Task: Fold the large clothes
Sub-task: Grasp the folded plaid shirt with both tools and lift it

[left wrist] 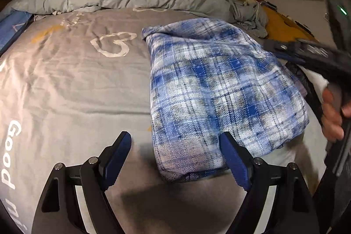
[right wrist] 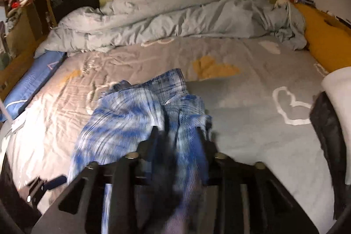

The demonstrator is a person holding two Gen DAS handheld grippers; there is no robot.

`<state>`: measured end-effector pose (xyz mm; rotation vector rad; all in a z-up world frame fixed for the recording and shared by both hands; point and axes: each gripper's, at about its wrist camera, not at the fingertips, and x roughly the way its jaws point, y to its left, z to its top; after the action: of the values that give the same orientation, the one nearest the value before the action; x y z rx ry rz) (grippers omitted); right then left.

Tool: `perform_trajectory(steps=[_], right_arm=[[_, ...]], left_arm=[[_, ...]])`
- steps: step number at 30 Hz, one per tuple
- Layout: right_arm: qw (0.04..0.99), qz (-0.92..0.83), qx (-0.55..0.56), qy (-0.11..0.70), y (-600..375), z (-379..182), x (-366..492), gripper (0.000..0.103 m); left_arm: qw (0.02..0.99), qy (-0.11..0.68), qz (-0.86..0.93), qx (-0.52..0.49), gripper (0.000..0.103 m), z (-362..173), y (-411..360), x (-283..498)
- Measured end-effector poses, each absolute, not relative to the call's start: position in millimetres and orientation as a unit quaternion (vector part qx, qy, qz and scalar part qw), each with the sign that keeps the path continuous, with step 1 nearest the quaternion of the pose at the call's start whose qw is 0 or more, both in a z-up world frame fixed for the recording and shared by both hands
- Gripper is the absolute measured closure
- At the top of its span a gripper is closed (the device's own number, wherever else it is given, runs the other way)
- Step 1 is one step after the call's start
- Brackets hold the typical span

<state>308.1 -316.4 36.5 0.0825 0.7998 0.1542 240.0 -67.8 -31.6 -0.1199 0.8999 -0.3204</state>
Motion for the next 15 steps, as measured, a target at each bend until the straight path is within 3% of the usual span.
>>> perform_trajectory(steps=[1, 4, 7, 15], right_arm=[[0.919, 0.079, 0.042, 0.384, -317.4, 40.9, 300.4, 0.037], [0.923, 0.085, 0.056, 0.372, -324.2, 48.2, 281.4, 0.016], [0.914, 0.112, 0.086, 0.380, -323.8, 40.8, 273.5, 0.008], [0.888, 0.102, 0.138, 0.428, -336.7, -5.2, 272.8, 0.008]], left_arm=[[0.887, 0.432, -0.154, -0.059, 0.018, -29.6, -67.5, 239.4], [0.889, 0.427, -0.153, -0.062, 0.018, -24.8, -66.3, 236.7], [0.889, 0.427, -0.153, -0.066, 0.018, -22.1, -65.8, 235.8], [0.877, 0.427, -0.169, -0.143, 0.017, -12.6, -53.7, 248.4]])
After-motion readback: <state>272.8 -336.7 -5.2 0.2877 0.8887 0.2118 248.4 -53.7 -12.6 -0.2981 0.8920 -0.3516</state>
